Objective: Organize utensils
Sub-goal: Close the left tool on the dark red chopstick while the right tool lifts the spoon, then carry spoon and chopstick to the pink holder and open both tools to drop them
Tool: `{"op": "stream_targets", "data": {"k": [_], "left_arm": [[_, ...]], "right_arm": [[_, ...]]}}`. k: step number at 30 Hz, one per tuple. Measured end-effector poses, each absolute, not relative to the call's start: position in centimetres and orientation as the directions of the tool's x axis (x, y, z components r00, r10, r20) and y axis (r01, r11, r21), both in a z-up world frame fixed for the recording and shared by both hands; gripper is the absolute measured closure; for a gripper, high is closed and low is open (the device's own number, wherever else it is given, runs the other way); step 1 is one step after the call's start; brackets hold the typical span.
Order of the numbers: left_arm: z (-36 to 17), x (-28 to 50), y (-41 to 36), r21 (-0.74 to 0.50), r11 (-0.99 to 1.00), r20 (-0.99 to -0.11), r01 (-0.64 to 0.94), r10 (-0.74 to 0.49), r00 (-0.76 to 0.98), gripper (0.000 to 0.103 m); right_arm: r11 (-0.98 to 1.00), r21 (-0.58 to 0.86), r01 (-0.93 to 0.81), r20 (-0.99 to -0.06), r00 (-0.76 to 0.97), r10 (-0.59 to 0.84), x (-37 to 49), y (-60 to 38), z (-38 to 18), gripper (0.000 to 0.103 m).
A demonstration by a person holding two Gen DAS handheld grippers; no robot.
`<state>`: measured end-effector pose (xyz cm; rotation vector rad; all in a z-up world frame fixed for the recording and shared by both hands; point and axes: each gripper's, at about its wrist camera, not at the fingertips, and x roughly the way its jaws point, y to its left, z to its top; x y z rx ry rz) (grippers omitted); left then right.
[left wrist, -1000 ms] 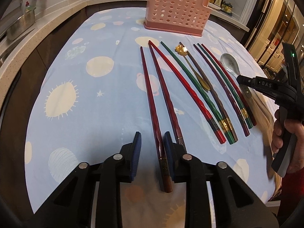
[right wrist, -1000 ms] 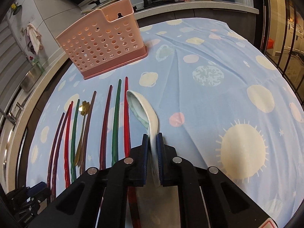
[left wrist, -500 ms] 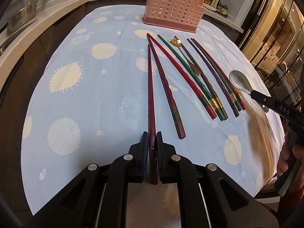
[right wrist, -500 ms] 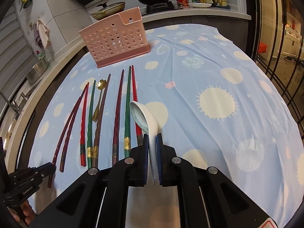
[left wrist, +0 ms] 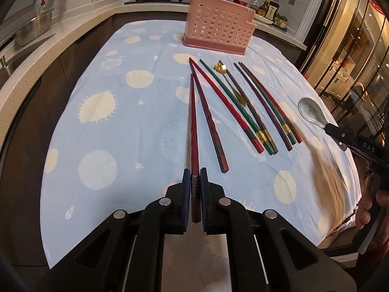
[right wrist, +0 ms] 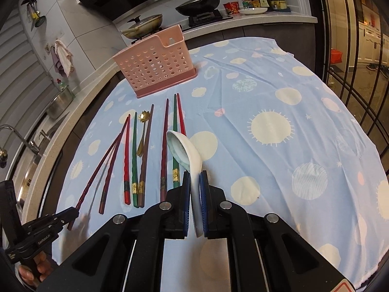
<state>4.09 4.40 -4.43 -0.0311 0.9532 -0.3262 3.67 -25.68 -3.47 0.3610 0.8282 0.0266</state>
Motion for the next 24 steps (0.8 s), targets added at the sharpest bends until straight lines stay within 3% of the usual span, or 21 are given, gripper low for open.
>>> {"op": "stream_targets", "data": {"k": [12, 24], "left_arm": [[4.6, 7.0, 5.9, -0.168, 0.951, -0.634, 0.261, -0.307, 0.71, 0.096], [11.7, 15.0, 3.5, -0.1, 0.952, -0.527, 0.291, -0.299, 0.796, 0.096]], "right_arm": [[0.943, 0.326, 0.059, -0.629, 0.759, 0.17, 5.9, -26.5, 2.1, 0.095], [0.95, 0.314, -0.006, -0.638, 0.739, 0.215, 14.7, -26.8, 5.6, 0.095]]}}
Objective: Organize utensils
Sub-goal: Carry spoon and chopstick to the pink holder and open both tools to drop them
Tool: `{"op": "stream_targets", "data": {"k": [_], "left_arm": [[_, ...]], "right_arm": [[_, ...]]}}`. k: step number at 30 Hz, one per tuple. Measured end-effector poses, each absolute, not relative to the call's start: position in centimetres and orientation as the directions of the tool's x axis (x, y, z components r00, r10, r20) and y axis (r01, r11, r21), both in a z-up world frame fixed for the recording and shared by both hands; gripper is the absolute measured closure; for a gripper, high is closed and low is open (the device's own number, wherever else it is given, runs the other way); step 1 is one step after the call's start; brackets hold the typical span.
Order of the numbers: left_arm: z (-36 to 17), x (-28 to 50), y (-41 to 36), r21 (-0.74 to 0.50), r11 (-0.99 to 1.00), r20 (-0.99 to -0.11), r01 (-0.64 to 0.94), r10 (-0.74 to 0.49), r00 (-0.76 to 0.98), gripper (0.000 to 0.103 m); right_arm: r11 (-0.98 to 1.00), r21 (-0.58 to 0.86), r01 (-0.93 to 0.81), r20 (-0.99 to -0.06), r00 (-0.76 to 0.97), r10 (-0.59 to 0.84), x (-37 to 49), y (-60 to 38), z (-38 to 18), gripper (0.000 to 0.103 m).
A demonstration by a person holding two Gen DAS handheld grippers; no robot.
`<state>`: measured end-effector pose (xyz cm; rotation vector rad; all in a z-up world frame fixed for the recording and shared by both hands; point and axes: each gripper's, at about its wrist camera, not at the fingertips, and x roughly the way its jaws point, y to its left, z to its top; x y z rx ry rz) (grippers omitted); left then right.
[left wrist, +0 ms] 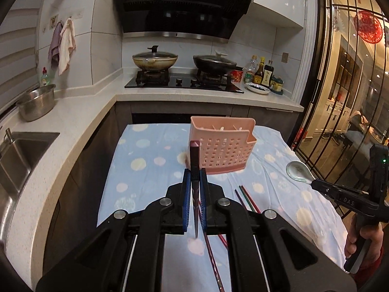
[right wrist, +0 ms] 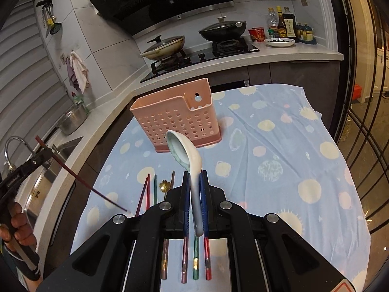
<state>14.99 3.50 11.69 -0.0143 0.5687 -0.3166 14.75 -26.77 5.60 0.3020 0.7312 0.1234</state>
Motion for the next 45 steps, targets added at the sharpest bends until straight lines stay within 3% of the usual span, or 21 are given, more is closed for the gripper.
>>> {"op": "stream_targets", "data": {"k": [10, 19, 32, 35, 38, 40, 42, 45], "left_arm": [[18.2, 20.6, 0.6, -0.057, 0.946, -0.423, 0.319, -0.313, 0.85, 0.096], [24.2, 26.8, -1.5, -0.052, 0.946, -0.34, 0.32, -0.318, 0.885, 0.096], [18.2, 33.9, -3.7, -0.055, 0.953, -0.505, 0.299, -0.285, 0.815, 0.096], [16.9, 34.4, -3.7, -0.064, 0.953, -0.531, 0.295, -0.283, 0.799, 0.096], [16.2, 34.1, -3.7, -0.059, 0.955, -0.532, 0.29, -0.275, 0.8, 0.095], [16.0, 33.7, -3.6, -0.053, 0.956, -0.529, 0.287, -0.271, 0.804, 0.091], [15.9, 33.1, -3.1, -0.064, 0.956, -0.523, 0.287, -0.277, 0.806, 0.077], [15.8, 32.3, -2.6, -0.062, 0.958, -0.513, 0.28, -0.271, 0.815, 0.07]], "right_arm": [[0.973, 0.229, -0.033, -0.717, 0.671, 0.191, 26.3, -27.2, 9.8, 0.095], [0.983, 0.185, -0.008, -0.809, 0.567, 0.157, 34.6, -27.0, 8.3, 0.095], [0.988, 0.156, -0.008, -0.873, 0.466, 0.142, 38.5, -25.6, 4.6, 0.094], [0.98, 0.198, -0.006, -0.841, 0.512, 0.173, 38.3, -25.6, 5.3, 0.091], [0.978, 0.211, 0.003, -0.809, 0.562, 0.173, 37.4, -25.8, 6.3, 0.077], [0.975, 0.22, 0.008, -0.789, 0.589, 0.173, 36.5, -25.9, 6.8, 0.073], [0.973, 0.231, 0.007, -0.775, 0.606, 0.18, 35.4, -26.0, 7.2, 0.07], [0.974, 0.227, -0.002, -0.755, 0.631, 0.178, 33.3, -25.8, 7.5, 0.068]]}}
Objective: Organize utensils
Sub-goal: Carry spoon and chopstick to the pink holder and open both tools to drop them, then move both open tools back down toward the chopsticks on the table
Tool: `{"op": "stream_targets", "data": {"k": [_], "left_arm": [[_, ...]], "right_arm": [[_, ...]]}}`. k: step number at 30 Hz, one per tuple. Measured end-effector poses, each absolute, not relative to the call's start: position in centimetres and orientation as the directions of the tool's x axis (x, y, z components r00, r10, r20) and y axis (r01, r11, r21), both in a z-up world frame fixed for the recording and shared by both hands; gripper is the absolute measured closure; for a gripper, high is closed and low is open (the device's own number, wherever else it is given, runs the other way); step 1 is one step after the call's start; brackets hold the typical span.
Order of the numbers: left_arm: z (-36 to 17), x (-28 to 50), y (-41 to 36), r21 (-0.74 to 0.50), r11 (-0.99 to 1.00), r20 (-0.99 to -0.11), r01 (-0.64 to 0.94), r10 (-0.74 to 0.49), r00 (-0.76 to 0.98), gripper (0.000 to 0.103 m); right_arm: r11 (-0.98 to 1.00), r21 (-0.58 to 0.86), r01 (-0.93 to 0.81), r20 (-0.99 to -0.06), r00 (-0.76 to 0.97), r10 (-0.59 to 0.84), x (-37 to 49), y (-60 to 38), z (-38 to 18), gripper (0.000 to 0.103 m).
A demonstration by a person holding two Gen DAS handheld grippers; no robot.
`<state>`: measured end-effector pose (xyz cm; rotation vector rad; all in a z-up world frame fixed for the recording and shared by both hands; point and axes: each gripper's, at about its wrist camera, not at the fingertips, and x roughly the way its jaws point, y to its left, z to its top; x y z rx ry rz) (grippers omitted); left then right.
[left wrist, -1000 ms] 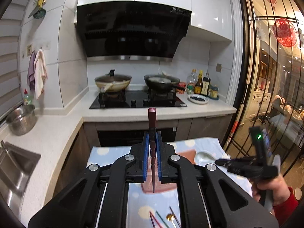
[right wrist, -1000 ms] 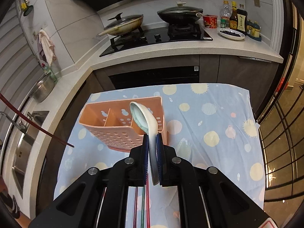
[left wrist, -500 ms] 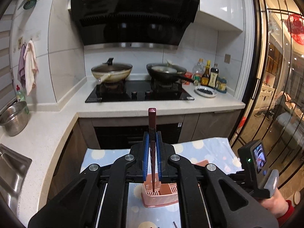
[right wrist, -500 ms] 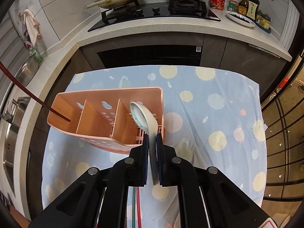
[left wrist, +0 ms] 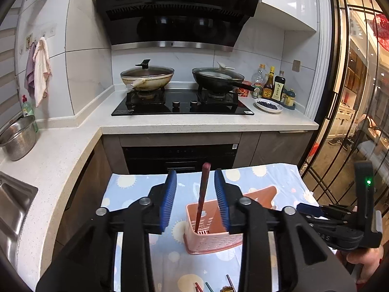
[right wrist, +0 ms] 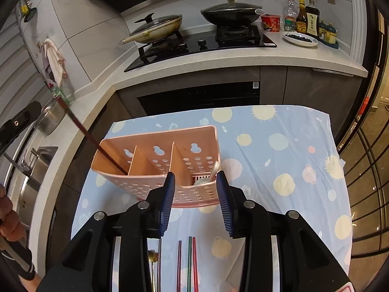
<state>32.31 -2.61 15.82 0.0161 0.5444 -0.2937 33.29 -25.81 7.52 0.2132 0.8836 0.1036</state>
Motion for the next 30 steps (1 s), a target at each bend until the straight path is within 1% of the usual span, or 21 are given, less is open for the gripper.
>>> {"op": "stream_targets", "data": {"k": [4, 6, 10, 12, 13, 18, 23, 26, 30], "left_arm": [[15.5, 30.8, -1.9, -0.068, 0.958, -0.511, 0.28, -0.275, 0.815, 0.068], [15.3, 29.7, -1.4, -0.068, 0.958, -0.509, 0.278, -0.273, 0.816, 0.062], [14.1, 27.0, -0.4, -0.069, 0.956, -0.513, 0.284, -0.278, 0.812, 0.058], [13.1, 25.4, 0.2, -0.069, 0.957, -0.524, 0.281, -0.274, 0.807, 0.051], [12.4, 24.6, 0.4, -0.065, 0.957, -0.53, 0.281, -0.272, 0.803, 0.05], [8.5, 20.6, 1.5, -0.049, 0.96, -0.585, 0.276, -0.252, 0.771, 0.05], [4.2, 16.9, 2.4, -0.062, 0.963, -0.656, 0.262, -0.237, 0.716, 0.05], [1.7, 15.0, 2.7, -0.102, 0.959, -0.701, 0.264, -0.258, 0.665, 0.05], [-1.3, 12.5, 2.6, -0.106, 0.957, -0.747, 0.27, -0.256, 0.613, 0.05]], "right_arm": [[0.974, 0.226, -0.011, -0.734, 0.655, 0.177, 30.0, -25.5, 7.5, 0.064], [0.973, 0.229, -0.011, -0.726, 0.664, 0.178, 28.3, -25.6, 7.3, 0.063], [0.973, 0.23, -0.001, -0.722, 0.67, 0.172, 24.7, -25.6, 6.4, 0.062], [0.972, 0.236, 0.006, -0.724, 0.668, 0.172, 22.8, -25.6, 5.8, 0.062], [0.97, 0.242, 0.008, -0.724, 0.667, 0.176, 21.8, -25.6, 5.4, 0.062], [0.969, 0.243, 0.038, -0.735, 0.659, 0.158, 16.9, -25.6, 3.2, 0.062], [0.968, 0.242, 0.058, -0.762, 0.63, 0.153, 12.3, -25.0, 0.4, 0.062], [0.968, 0.243, 0.067, -0.774, 0.615, 0.151, 9.9, -24.6, -1.3, 0.062], [0.97, 0.232, 0.077, -0.788, 0.6, 0.141, 7.8, -24.1, -3.2, 0.062]]}}
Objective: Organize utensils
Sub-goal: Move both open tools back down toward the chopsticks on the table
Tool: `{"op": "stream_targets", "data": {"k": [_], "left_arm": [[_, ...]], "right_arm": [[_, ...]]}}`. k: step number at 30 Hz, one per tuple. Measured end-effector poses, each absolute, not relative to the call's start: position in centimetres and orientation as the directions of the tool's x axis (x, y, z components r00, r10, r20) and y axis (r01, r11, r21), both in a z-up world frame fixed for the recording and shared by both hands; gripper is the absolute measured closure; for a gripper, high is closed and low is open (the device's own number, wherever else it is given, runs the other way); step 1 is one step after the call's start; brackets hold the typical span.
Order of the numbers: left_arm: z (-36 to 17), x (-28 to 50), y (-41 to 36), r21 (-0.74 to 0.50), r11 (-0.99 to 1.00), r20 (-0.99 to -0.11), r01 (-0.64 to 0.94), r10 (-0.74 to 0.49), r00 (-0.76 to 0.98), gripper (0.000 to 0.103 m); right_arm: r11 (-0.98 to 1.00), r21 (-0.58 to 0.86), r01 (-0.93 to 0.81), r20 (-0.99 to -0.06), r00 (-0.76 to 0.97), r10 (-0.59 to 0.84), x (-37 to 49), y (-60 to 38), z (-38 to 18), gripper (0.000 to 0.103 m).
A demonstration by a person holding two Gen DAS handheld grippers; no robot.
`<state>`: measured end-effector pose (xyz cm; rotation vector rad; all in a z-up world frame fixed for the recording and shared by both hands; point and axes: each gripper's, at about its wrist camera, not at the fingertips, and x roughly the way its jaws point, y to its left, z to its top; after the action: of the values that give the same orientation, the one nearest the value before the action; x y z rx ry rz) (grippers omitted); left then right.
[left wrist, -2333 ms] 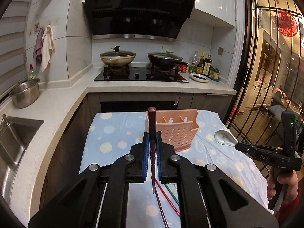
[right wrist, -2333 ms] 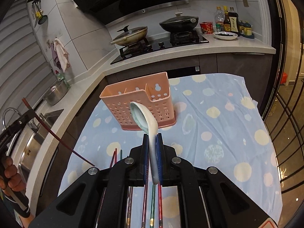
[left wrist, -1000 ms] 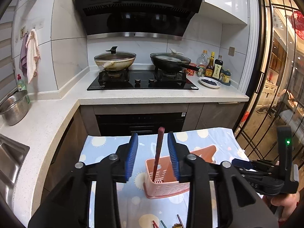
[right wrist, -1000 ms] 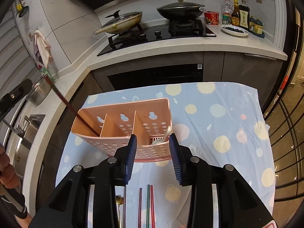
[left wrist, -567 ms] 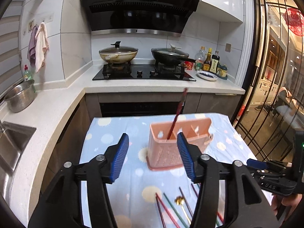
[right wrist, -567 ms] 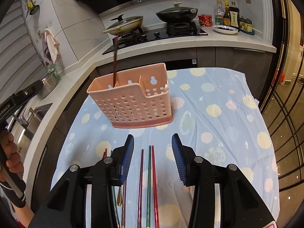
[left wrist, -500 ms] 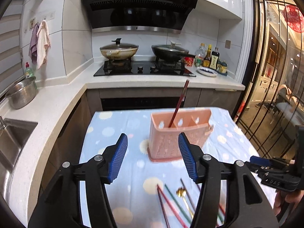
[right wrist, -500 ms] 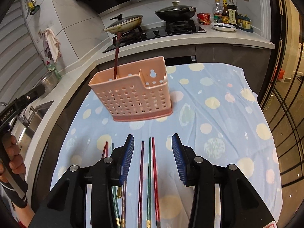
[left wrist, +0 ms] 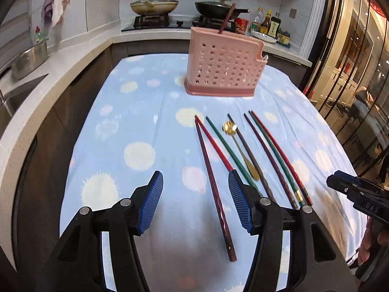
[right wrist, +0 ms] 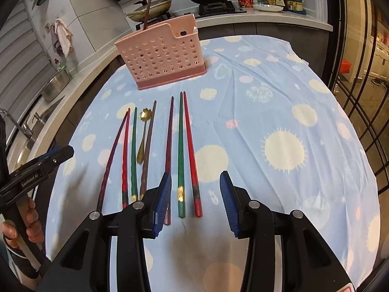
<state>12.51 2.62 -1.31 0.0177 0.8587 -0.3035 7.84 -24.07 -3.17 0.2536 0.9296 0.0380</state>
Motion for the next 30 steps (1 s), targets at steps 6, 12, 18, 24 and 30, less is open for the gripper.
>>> {"op": "stream_targets", "data": {"k": [6, 12, 18, 24, 30], "left_arm": [[-4.5, 10.0, 2.2, -0.12, 0.956, -0.79, 0.268, -0.256, 0.557, 0.05], [-5.9, 8.5, 0.9, -0.105, 0.951, -0.811, 0.292, -0.251, 0.528, 0.05], [-7.0, 8.5, -0.1, -0.092, 0.948, -0.828, 0.305, -0.243, 0.505, 0.053], [-7.5, 8.3, -0.5, -0.072, 0.947, -0.831, 0.313, -0.231, 0.507, 0.054], [-7.4, 8.4, 0.1, -0.09, 0.949, -0.829, 0.303, -0.24, 0.506, 0.063]], "right_arm": [[0.962, 0.256, 0.095, -0.795, 0.587, 0.154, 6.7, -24.1, -5.2, 0.062], [0.966, 0.244, 0.085, -0.8, 0.581, 0.151, 6.5, -23.5, -6.3, 0.064], [0.969, 0.237, 0.069, -0.797, 0.584, 0.153, 7.1, -23.1, -6.6, 0.066], [0.973, 0.221, 0.068, -0.798, 0.586, 0.14, 7.7, -23.0, -6.8, 0.075], [0.974, 0.216, 0.064, -0.806, 0.575, 0.141, 8.2, -23.0, -7.2, 0.079]]}}
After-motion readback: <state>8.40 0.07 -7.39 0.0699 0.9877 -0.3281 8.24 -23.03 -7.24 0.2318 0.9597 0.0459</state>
